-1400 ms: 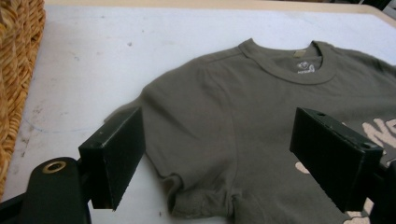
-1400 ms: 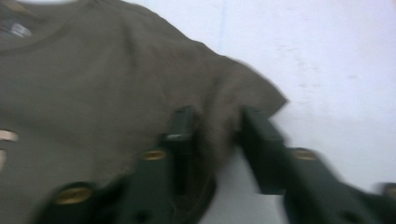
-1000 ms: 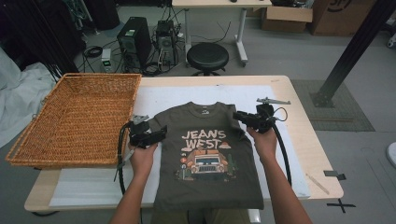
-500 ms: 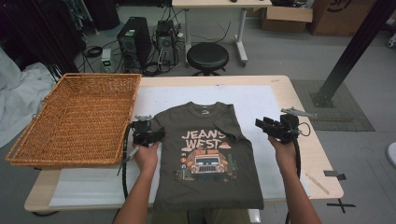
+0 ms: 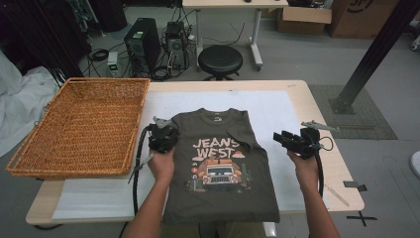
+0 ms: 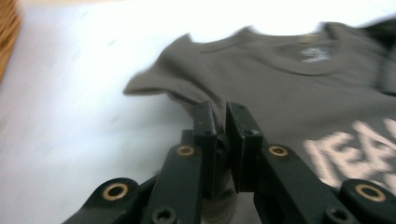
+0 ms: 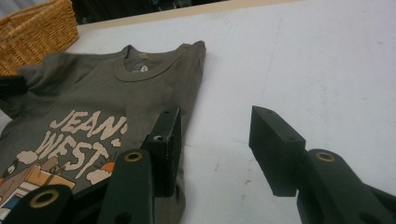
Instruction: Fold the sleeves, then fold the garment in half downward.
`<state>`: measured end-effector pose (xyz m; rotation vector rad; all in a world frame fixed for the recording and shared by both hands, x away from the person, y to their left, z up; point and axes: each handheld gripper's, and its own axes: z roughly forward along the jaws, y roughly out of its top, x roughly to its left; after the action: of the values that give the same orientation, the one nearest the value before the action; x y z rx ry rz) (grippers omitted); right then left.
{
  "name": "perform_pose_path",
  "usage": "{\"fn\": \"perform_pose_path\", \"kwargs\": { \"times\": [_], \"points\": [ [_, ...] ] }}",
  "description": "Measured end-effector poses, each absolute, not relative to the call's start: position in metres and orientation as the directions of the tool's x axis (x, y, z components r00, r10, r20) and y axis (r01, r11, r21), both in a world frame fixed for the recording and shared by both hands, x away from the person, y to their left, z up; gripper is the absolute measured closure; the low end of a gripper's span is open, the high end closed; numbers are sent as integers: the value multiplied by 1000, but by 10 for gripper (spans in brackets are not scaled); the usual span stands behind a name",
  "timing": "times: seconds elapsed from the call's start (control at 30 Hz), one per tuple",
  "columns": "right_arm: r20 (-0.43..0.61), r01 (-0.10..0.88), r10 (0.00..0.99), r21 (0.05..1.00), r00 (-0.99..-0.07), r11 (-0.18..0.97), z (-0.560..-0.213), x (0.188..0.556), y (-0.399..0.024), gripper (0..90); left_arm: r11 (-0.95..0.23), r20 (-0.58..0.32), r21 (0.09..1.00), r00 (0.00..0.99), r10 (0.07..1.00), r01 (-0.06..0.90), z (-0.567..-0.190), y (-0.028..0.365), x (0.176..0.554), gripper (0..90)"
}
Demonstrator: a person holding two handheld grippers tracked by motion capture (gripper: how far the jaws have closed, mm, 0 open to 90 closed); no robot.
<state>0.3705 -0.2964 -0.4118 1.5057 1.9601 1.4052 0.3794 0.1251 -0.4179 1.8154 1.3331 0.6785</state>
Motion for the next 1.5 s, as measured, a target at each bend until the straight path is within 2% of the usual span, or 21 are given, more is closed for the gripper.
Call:
{"fn": "perform_pose_path", "kwargs": {
  "times": [0.03, 0.07, 0.1, 0.13, 0.17, 0.2, 0.33, 0.43, 0.57, 0.6, 0.83, 1.5],
  "points": [
    [307, 568, 858, 822, -411, -23, -412, 371, -295, 540, -183, -20, 827, 353, 935, 532, -417, 119, 378, 786],
    [308, 570, 858, 822, -412, -21, -412, 371, -294, 540, -198, -23, 827, 383, 924, 526, -417, 113, 378, 681],
    [307, 570, 858, 822, -413, -19, -412, 372, -293, 539, -195, -29, 833, 393, 919, 517, -417, 109, 376, 534],
    [305, 570, 858, 822, -413, -17, -412, 372, -293, 537, -180, -31, 843, 379, 925, 507, -415, 107, 375, 420],
    [305, 571, 858, 821, -413, -17, -412, 372, -293, 535, -154, -41, 856, 362, 931, 493, -414, 109, 373, 358],
    [305, 572, 858, 820, -413, -16, -412, 372, -293, 531, -124, -61, 863, 346, 936, 489, -412, 112, 373, 313],
    [309, 574, 862, 819, -402, -26, -412, 371, -298, 506, -77, -106, 851, 312, 944, 520, -410, 125, 375, 236],
    [304, 571, 870, 820, -387, -33, -414, 369, -302, 425, -63, -127, 837, 304, 944, 544, -411, 132, 376, 156],
    [265, 555, 896, 832, -356, -26, -416, 367, -305, 235, -83, -127, 826, 327, 936, 557, -410, 135, 375, 155],
    [254, 549, 903, 836, -347, -24, -416, 367, -305, 218, -89, -120, 828, 330, 936, 554, -409, 136, 374, 155],
    [236, 517, 897, 856, -374, -10, -413, 366, -308, 182, -81, -116, 840, 323, 939, 537, -400, 142, 368, 164],
    [237, 507, 893, 862, -383, -12, -412, 362, -312, 171, -111, -110, 841, 367, 924, 529, -387, 135, 381, 165]
  ]
}}
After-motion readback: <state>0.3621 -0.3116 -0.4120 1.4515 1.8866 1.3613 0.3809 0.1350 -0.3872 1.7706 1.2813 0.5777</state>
